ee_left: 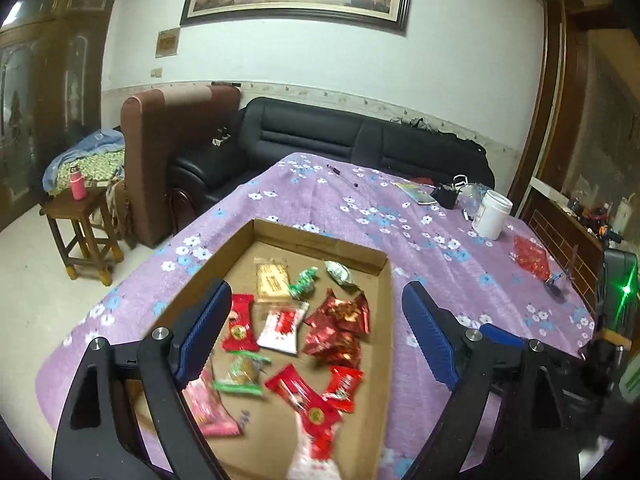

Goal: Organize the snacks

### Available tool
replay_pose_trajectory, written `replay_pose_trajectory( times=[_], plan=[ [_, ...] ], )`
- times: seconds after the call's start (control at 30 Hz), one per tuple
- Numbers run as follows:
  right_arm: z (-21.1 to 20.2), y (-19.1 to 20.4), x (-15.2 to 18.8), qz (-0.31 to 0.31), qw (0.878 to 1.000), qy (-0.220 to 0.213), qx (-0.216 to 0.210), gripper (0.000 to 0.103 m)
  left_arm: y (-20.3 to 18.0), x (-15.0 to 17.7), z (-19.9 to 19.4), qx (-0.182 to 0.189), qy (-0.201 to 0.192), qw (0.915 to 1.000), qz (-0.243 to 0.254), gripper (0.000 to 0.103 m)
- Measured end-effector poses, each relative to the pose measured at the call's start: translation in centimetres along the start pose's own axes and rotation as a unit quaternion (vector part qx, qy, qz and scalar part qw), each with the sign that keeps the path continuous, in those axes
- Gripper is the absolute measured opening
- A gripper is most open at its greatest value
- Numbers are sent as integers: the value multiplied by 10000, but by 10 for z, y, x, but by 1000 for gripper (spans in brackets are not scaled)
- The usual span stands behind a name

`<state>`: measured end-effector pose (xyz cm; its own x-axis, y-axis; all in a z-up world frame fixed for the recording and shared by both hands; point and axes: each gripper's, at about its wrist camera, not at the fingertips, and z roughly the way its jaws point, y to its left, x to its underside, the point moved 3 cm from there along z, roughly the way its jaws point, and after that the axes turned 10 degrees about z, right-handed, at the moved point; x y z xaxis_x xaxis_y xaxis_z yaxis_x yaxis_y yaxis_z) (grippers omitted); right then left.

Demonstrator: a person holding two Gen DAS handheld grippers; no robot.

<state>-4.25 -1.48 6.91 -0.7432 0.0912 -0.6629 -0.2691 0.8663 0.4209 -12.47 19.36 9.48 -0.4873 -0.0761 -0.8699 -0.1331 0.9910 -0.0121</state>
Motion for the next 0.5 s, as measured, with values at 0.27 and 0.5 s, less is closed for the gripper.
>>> replay_pose_trajectory(
  times=[0.27,0.5],
  plan=[
    [-15,2,25,-292,9994,-96,170,66,-24,15,-1,-464,336,9974,426,88],
    [-23,9,40,-585,9977,-148,308,71,-38,25,-6,-582,433,9948,711,88]
  ],
)
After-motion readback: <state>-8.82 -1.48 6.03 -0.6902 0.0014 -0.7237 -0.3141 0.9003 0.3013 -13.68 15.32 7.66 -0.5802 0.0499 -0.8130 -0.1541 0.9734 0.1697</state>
